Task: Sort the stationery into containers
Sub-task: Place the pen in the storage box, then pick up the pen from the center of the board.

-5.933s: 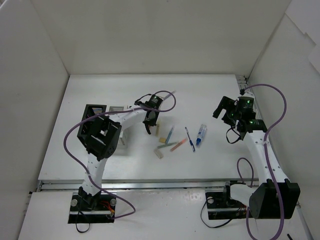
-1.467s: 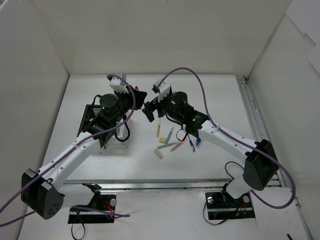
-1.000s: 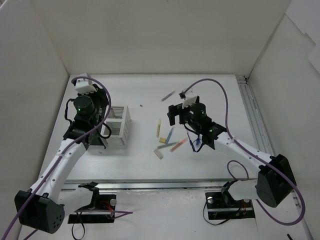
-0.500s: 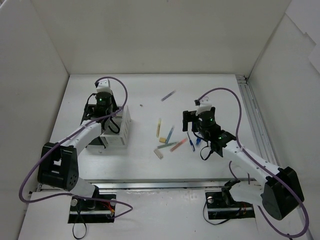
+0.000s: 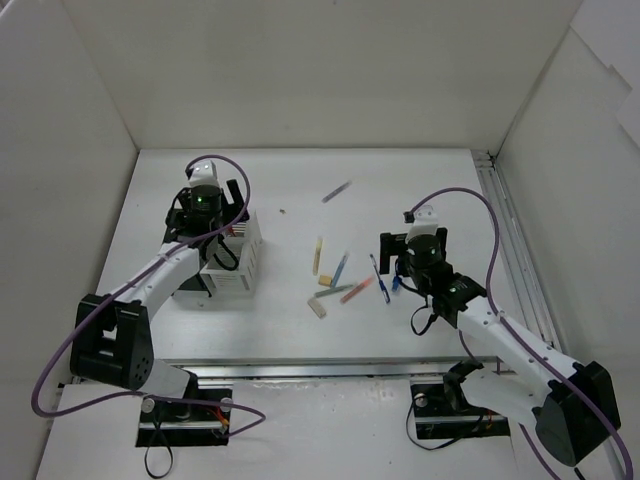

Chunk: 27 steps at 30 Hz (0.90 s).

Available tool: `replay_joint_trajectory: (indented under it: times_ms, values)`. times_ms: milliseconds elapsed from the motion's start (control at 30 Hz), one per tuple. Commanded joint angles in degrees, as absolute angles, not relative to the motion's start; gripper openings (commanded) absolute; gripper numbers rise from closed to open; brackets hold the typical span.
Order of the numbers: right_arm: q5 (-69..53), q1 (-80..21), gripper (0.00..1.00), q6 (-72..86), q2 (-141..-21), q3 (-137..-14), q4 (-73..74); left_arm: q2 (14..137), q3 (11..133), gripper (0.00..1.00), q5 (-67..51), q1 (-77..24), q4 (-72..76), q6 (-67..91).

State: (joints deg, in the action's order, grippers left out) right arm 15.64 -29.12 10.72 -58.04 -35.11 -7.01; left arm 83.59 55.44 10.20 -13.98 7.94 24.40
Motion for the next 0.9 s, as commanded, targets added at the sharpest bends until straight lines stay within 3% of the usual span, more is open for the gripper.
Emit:
replay_joint_trajectory:
  times_ms: [0,100,433,600,700,867]
  values:
    - [16.6,-28.7,0.98,11.9,-57.3,-36.8,-6.1,78.3,59.6,0.86,10.8,-15.1,4.9,24.4]
    - [14.3,-28.6,0.98,13.0,-57.5,-37.8,-2.6,76.3,61.4,1.0,9.9,-16.5,1.2,23.0]
    - [-1.5,-28.8,0.98,24.7,-59.8,-34.9,8.7,65.1,56.5,1.0,5.1,-20.5,-0.7,20.5]
    - [2.8,-30.9,0.97,25.8,-66.1,-34.3,8.7,62.8,55.0,1.0,3.5,-21.0,-2.1,20.2]
    - [4.3,-31.8,0.92,25.2,-71.5,-36.9,8.3,61.1,53.7,1.0,3.7,-21.6,-1.9,20.0]
    - [4.5,-31.7,0.76,24.1,-79.3,-39.2,7.0,58.7,51.9,1.0,4.9,-22.1,-2.2,19.6]
